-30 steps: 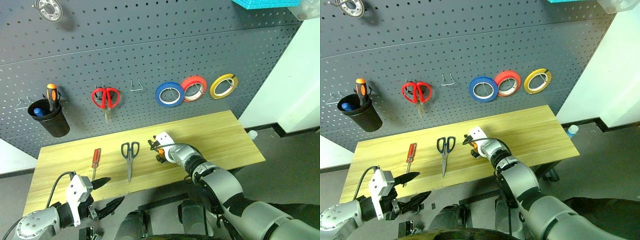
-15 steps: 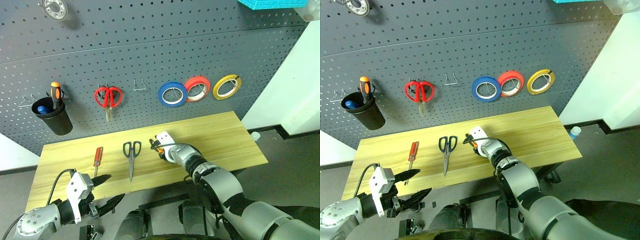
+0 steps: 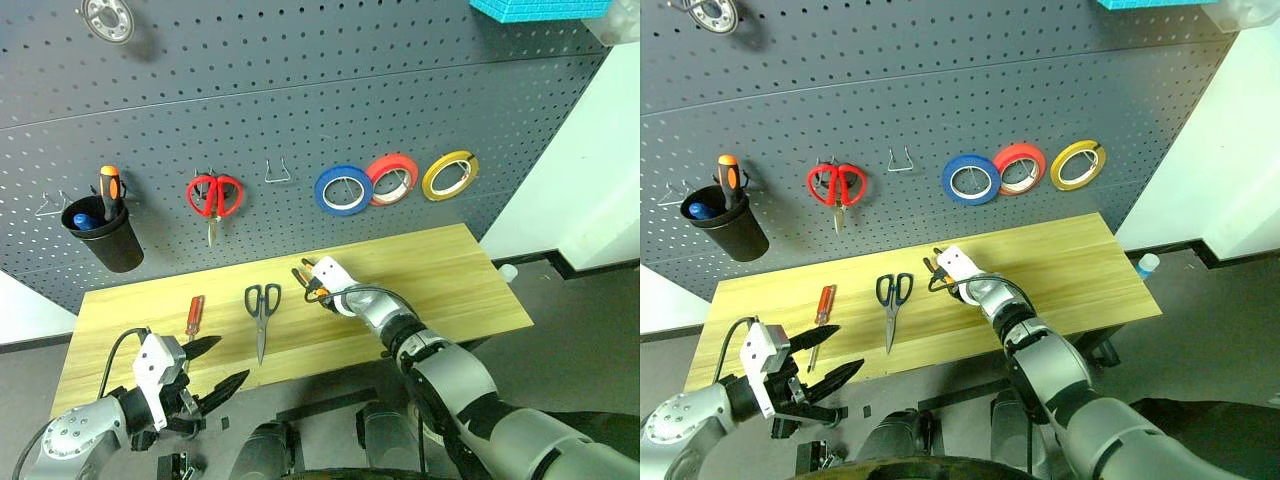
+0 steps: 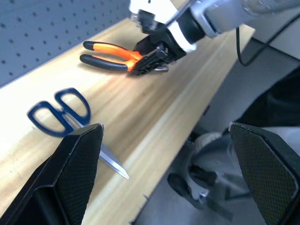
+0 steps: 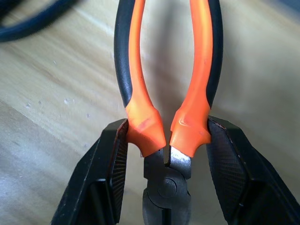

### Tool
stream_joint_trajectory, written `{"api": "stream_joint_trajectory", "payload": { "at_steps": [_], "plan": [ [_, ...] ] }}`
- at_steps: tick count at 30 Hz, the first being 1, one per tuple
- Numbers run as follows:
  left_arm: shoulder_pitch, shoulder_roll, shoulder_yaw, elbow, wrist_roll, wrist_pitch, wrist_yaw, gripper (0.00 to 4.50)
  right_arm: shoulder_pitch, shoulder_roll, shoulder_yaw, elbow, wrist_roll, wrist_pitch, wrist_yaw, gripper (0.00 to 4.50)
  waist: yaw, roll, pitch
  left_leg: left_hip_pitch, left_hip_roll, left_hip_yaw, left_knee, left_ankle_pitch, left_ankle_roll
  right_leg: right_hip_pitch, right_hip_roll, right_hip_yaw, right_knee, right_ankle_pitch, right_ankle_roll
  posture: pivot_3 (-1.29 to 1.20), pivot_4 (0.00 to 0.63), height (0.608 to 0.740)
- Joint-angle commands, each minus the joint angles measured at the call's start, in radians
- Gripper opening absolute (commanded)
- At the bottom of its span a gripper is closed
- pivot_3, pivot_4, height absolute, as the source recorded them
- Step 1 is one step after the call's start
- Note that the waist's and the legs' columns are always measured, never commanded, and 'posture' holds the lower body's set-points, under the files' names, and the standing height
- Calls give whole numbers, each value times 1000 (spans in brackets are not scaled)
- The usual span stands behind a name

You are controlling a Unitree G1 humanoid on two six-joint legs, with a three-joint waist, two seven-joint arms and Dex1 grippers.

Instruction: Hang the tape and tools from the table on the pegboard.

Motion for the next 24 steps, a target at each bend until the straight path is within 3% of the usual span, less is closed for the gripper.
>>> {"api": "stream_joint_trajectory", "payload": {
  "at_steps": [1,5,10,24],
  "plan": [
    [-41,-13,-11,28,15,-39,10,4500,57,-26,39,-225,-6,-72,64,2100,0,-1,-2,0,0,0,0,0,0,0,0,0,0,0,0,-104,0,739],
    [-85,-35,-24,61,25,-62,23,4500,186,-105,56,-511,14,-137,143,2100,3,-4,-5,0,0,0,1,1,-2,1,0,0,0,0,0,-102,0,739],
    [-99,-63,-20,79,17,-91,41,4500,251,-167,52,-708,62,-198,230,2100,3,-9,-10,0,0,1,1,1,-3,1,0,0,0,0,0,-100,0,739],
    [-171,-172,73,138,-9,-213,147,4500,159,-142,-24,-891,298,-311,361,2100,19,-13,-15,1,1,1,2,2,-4,3,0,0,0,1,-1,-80,0,739]
  ]
}}
